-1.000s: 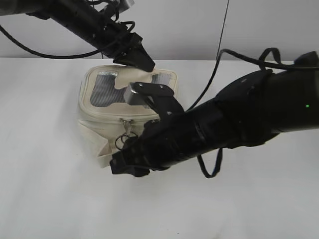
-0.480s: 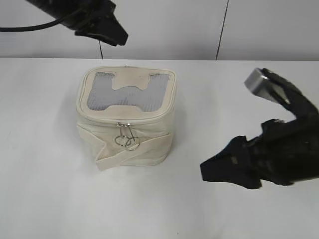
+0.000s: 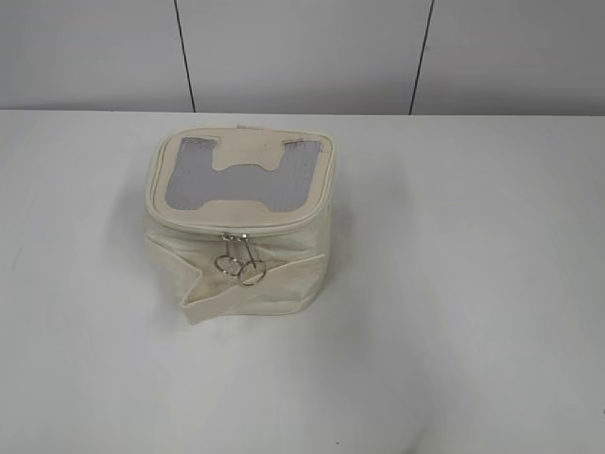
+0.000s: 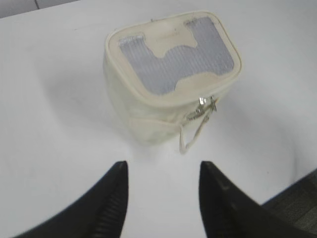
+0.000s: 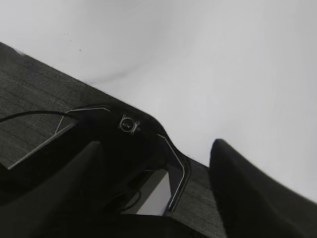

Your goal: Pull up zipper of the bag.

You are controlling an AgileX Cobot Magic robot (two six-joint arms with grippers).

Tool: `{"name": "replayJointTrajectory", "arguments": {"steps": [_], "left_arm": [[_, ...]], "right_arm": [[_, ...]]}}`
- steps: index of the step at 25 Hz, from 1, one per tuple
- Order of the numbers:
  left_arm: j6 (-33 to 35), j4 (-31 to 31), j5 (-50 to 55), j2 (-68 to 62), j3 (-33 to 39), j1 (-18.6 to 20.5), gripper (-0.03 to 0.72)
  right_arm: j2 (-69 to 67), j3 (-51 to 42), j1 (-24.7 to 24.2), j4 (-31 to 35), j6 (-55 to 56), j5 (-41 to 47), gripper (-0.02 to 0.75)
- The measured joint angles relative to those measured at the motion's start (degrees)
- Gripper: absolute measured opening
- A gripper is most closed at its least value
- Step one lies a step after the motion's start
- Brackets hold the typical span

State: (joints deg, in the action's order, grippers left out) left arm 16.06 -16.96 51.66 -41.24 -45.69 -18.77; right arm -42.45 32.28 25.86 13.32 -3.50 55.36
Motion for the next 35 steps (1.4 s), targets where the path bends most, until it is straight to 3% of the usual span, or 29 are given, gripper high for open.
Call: {"name": "replayJointTrajectory", "arguments": {"steps": [4,10,17,24,30,35], "left_arm": [[-5.57,5.41,8.23,18.88,4.68,0.00,0.476],[-17.68,16.96,14.13,40.21,11.68,0.00,0.496],[-20.30,18.42,11.34,41.01,13.89,0.00,0.494],[-19.93,17.98,8.89,41.49,14.90,0.00,0.482],[-19.40,17.77,8.89,41.64,14.90,0.00,0.459],[-17.86,16.96,8.89,41.64,14.90,0.00,0.458]], "right_arm": [[9.86,-2.26,0.00,-2.25,0.80,2.44,0.602],[25.07,-3.21,0.00,-5.30,1.44,3.77,0.601],[42.13,-3.66,-0.05,-7.53,2.83,4.20,0.589],[42.83,-3.72,-0.05,-8.96,3.86,4.20,0.588],[42.83,-3.72,-0.05,-14.46,3.88,4.20,0.588],[42.83,-3.72,-0.05,-12.64,2.82,4.20,0.588]]}}
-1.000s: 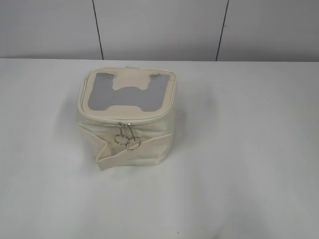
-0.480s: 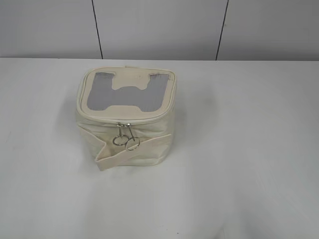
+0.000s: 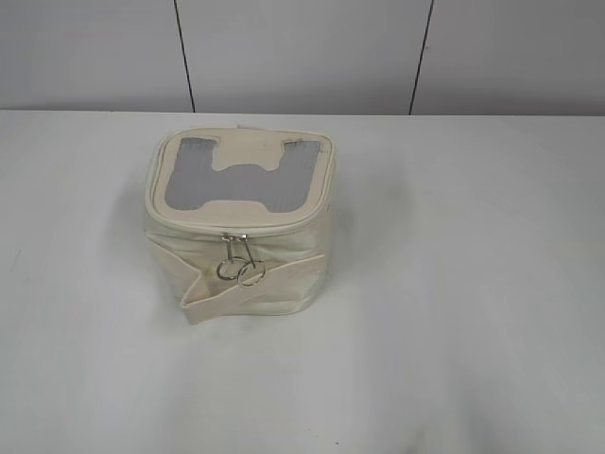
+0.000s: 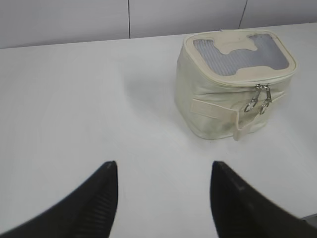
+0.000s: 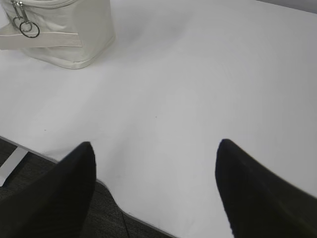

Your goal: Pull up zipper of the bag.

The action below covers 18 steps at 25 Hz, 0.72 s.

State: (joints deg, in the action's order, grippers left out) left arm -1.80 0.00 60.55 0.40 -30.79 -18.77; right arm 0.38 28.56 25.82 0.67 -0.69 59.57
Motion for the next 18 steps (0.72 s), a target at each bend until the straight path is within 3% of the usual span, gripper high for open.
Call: {"name": "replayJointTrajectory", "arguments": {"steps": [12,18], "left_arm": [[0.16,0.00,0.00,0.00,0.00,0.62,0.458],[0.16,0.00,-0.09,0.04,0.00,11.89,0.458]], "right_arm": [[0.00,0.00,-1.80,0.64,-0.13,0.00,0.588],[0.00,-0.05,-15.39,0.64,-0.23,0.00,0.588]]}}
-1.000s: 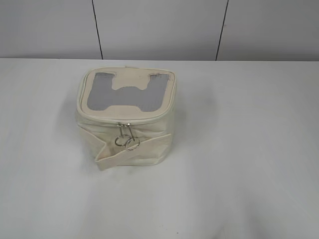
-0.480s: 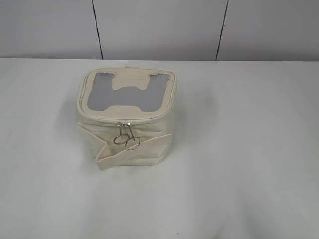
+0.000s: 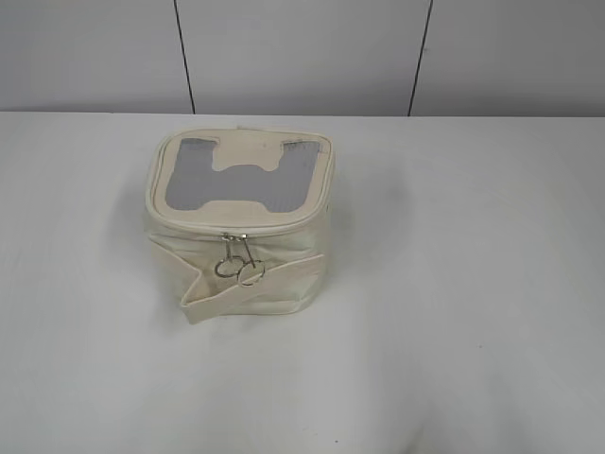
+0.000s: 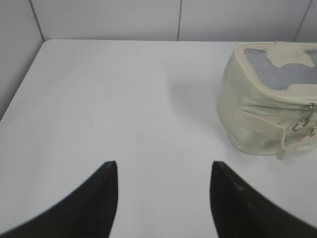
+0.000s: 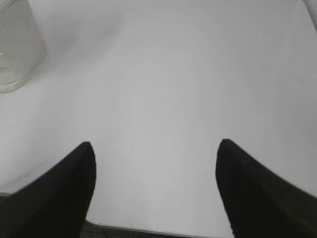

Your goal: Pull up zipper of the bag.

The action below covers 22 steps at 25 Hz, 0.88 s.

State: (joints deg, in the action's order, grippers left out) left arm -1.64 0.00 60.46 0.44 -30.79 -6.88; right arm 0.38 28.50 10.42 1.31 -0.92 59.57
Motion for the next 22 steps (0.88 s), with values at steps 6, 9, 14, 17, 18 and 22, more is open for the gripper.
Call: {"name": "replayJointTrajectory", "arguments": {"steps": [6,9,14,17,18,22], "left_arm": [[0.02,0.00,0.00,0.00,0.00,1.19,0.458],[0.02,0.00,0.00,0.00,0.00,1.19,0.458],[0.12,0.00,0.00,0.00,0.00,1.19,0.458],[0.18,0.00,0.00,0.00,0.00,1.19,0.458],[0.18,0.00,0.00,0.00,0.00,1.19,0.458],[0.18,0.00,0.00,0.00,0.00,1.19,0.458]], "right_arm": [[0.00,0.00,-2.66,-0.05,0.00,0.00,0.588],[0.00,0.00,-2.66,-0.05,0.00,0.00,0.588],[0.00,0.00,-2.66,-0.05,0.00,0.00,0.588],[0.00,0.00,-2.66,-0.05,0.00,0.00,0.588],[0.00,0.00,-2.66,-0.05,0.00,0.00,0.588],[0.00,0.00,-2.88,-0.05,0.00,0.00,0.588]]}}
